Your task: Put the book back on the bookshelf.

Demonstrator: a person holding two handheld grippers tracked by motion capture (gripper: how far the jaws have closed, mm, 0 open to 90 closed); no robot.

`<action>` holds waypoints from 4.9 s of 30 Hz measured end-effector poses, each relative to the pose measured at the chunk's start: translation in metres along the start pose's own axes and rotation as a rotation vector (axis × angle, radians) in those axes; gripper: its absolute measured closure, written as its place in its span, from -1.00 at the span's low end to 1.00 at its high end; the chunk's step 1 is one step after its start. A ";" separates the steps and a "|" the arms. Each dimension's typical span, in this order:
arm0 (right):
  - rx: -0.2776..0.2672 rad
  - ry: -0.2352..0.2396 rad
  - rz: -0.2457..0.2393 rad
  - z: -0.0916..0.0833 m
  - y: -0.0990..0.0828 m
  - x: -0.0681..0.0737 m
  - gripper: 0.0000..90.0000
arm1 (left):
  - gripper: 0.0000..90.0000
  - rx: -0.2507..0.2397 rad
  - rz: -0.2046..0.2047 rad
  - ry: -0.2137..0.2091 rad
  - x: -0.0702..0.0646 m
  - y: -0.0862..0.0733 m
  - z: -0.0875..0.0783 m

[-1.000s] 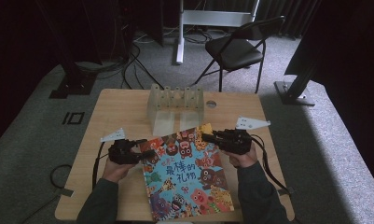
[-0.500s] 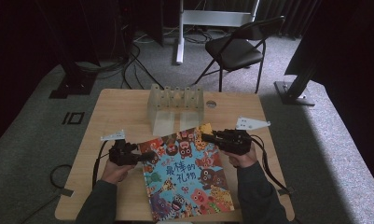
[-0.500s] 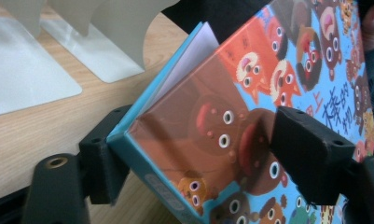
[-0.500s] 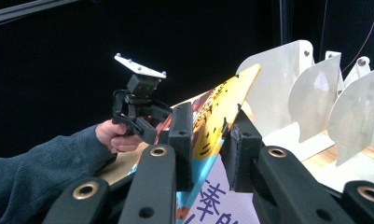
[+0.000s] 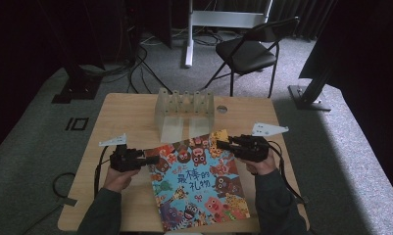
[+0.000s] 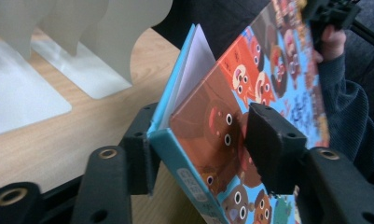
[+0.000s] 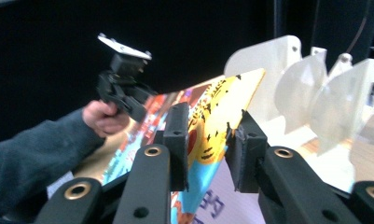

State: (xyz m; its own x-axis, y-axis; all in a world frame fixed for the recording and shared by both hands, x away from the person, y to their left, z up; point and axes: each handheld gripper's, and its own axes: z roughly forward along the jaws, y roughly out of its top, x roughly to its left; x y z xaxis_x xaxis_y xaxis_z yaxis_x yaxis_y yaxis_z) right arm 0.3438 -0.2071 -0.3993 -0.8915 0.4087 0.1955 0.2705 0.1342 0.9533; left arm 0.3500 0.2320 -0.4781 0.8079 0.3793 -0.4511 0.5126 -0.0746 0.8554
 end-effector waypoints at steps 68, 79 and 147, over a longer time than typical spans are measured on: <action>0.000 -0.259 -0.155 -0.003 0.007 -0.001 0.29 | 0.77 -0.085 0.527 0.128 -0.090 0.054 -0.037; -0.011 -0.244 -0.124 -0.008 0.002 -0.006 0.23 | 0.63 -0.107 0.517 0.092 -0.093 0.048 -0.032; 0.000 -0.313 -0.044 -0.039 -0.026 -0.023 0.22 | 0.74 -0.160 0.533 0.108 -0.098 0.043 0.018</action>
State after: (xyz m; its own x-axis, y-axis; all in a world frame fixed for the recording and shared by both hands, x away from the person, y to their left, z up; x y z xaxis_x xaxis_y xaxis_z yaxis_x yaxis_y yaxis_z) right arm 0.3433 -0.2552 -0.4194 -0.7472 0.6604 0.0739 0.2341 0.1576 0.9594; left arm 0.2981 0.1748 -0.4019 0.9042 0.4206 0.0750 -0.0151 -0.1441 0.9894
